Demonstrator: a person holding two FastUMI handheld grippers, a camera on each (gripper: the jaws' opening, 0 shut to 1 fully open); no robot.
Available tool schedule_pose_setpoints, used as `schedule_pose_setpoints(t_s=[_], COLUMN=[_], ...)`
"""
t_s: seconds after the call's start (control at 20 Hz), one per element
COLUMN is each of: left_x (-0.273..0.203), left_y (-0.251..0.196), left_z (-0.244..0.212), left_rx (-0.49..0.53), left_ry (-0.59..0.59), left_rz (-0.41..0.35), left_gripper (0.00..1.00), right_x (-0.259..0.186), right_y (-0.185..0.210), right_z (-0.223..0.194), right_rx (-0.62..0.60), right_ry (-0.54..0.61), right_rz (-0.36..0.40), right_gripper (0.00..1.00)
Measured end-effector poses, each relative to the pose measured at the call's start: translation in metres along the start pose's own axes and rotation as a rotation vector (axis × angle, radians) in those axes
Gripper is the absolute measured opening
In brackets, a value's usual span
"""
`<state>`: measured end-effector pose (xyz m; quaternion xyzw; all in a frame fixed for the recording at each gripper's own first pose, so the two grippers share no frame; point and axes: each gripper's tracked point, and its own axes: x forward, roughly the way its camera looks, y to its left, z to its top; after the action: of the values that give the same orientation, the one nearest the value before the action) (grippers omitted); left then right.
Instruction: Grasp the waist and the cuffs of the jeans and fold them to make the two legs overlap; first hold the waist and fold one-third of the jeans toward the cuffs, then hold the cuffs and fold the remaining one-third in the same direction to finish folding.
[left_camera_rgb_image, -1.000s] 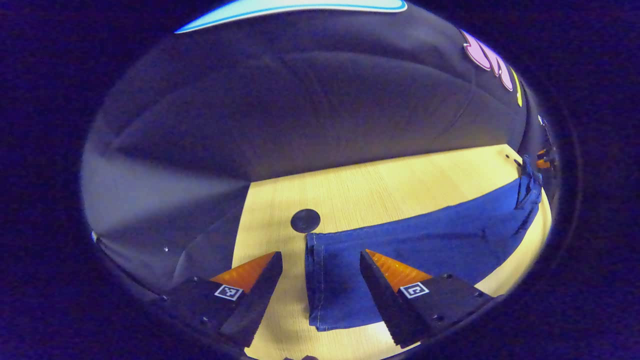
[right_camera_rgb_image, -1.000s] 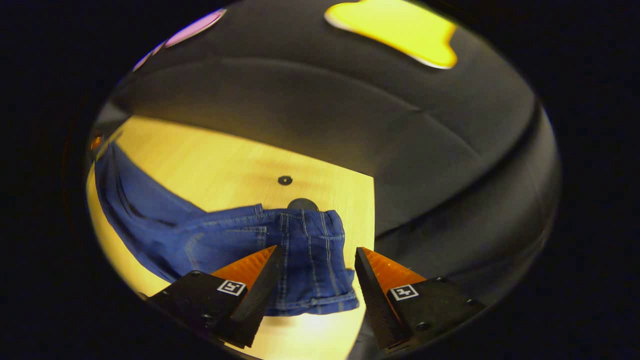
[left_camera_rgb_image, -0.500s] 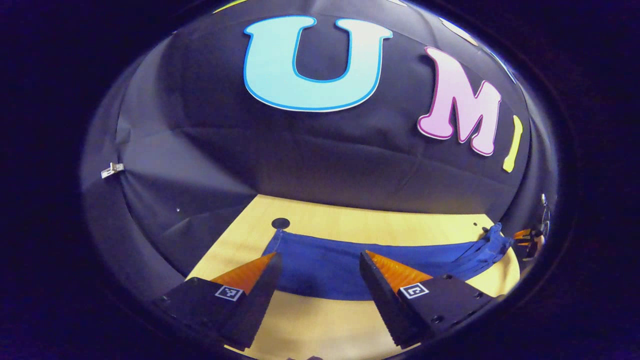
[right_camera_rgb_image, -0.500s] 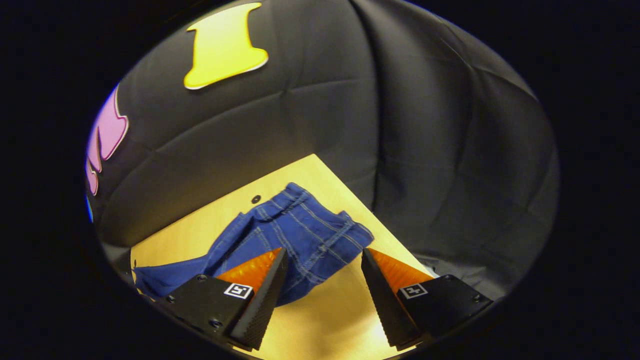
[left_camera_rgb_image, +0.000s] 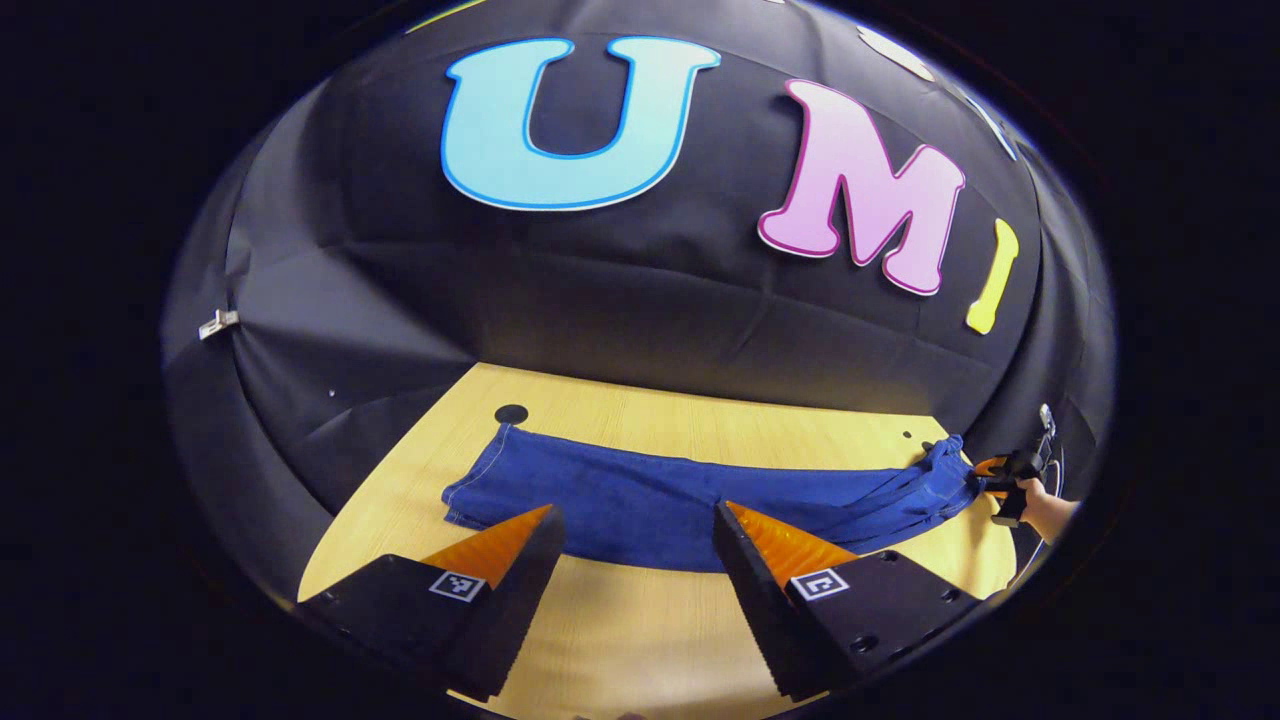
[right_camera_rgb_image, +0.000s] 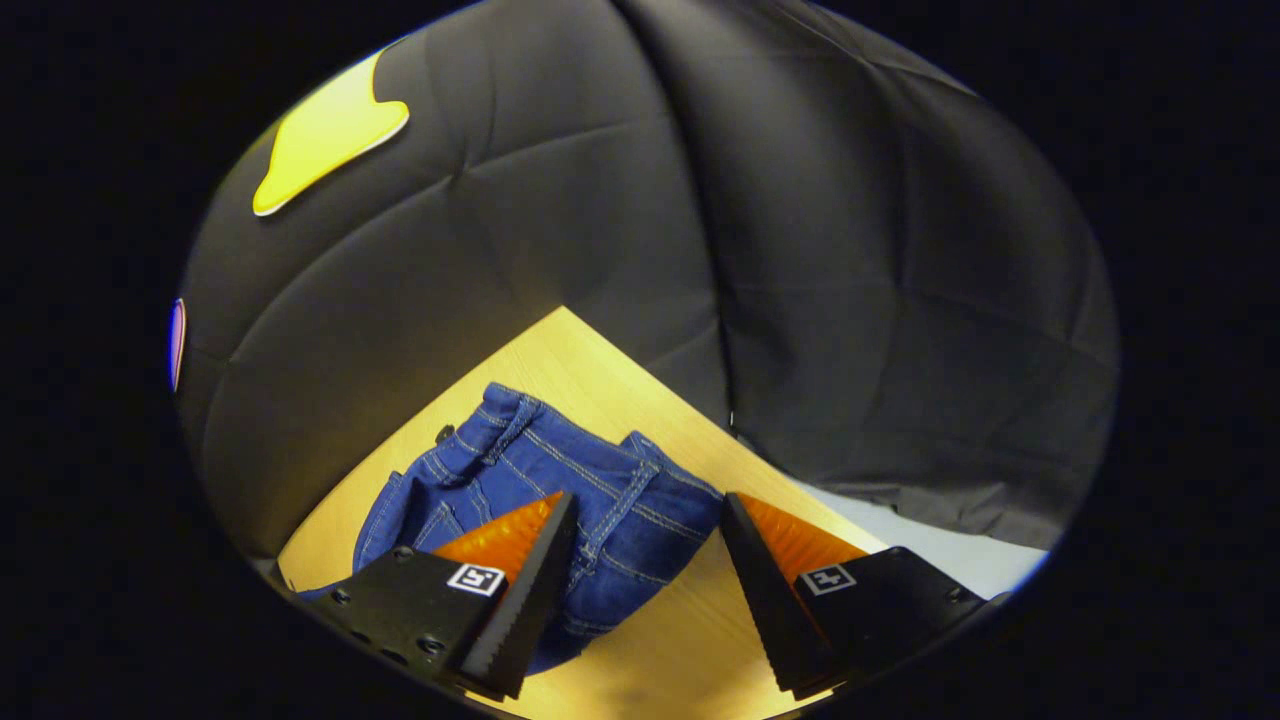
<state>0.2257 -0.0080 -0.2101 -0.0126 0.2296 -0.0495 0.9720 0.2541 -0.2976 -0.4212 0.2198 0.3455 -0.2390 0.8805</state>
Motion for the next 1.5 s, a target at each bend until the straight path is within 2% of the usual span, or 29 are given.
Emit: schedule_pose_setpoints(t_s=[0.15, 0.2, 0.25, 0.3, 0.45, 0.55, 0.6, 0.65, 0.85, 1.05, 1.25, 1.35, 1.45, 1.5], left_x=[0.005, 0.005, 0.007, 0.007, 0.011, 0.016, 0.018, 0.020, 0.020, 0.015, 0.008, 0.005, 0.005, 0.005], left_y=[-0.015, -0.019, -0.023, -0.026, -0.032, -0.032, -0.032, -0.033, -0.033, -0.028, -0.018, -0.011, -0.001, 0.006], left_z=[-0.004, -0.006, -0.009, -0.012, -0.024, -0.031, -0.032, -0.035, -0.040, -0.050, -0.058, -0.065, -0.072, -0.075], left_rx=[0.003, -0.003, -0.009, -0.011, -0.004, -0.016, -0.025, -0.031, -0.037, -0.070, -0.111, -0.135, -0.173, -0.194], left_ry=[0.011, 0.012, 0.015, 0.019, 0.043, 0.056, 0.059, 0.063, 0.067, 0.064, 0.053, 0.049, 0.042, 0.033], left_rz=[-0.026, -0.032, -0.042, -0.049, -0.059, -0.062, -0.063, -0.067, -0.073, -0.085, -0.092, -0.087, -0.077, -0.071], left_gripper=[0.95, 0.95, 0.95, 0.95, 0.95, 0.95, 0.95, 0.95, 0.95, 0.95, 0.95, 0.95, 0.95, 0.95], right_x=[0.001, -0.002, 0.002, 0.002, 0.009, 0.004, 0.002, -0.007, -0.069, -0.174, -0.255, -0.271, -0.292, -0.289], right_y=[-0.002, -0.002, 0.005, 0.012, 0.022, 0.023, 0.025, 0.030, 0.066, 0.124, 0.126, 0.114, 0.099, 0.094], right_z=[0.002, 0.002, 0.000, -0.007, -0.007, -0.001, 0.005, 0.012, 0.053, 0.072, 0.066, 0.057, 0.028, 0.014], right_rx=[-0.092, -0.090, -0.056, -0.006, 0.043, -0.007, -0.038, -0.065, -0.172, -0.344, -0.465, -0.536, -0.618, -0.652], right_ry=[-0.045, -0.042, -0.031, 0.008, -0.002, -0.044, -0.085, -0.112, -0.253, -0.415, -0.484, -0.500, -0.477, -0.452], right_rz=[-0.040, -0.046, -0.018, 0.001, 0.086, 0.112, 0.106, 0.115, 0.189, 0.365, 0.544, 0.635, 0.700, 0.731], right_gripper=[0.90, 0.90, 0.89, 0.75, 0.32, 0.16, 0.16, 0.09, 0.08, 0.08, 0.08, 0.08, 0.08, 0.08])
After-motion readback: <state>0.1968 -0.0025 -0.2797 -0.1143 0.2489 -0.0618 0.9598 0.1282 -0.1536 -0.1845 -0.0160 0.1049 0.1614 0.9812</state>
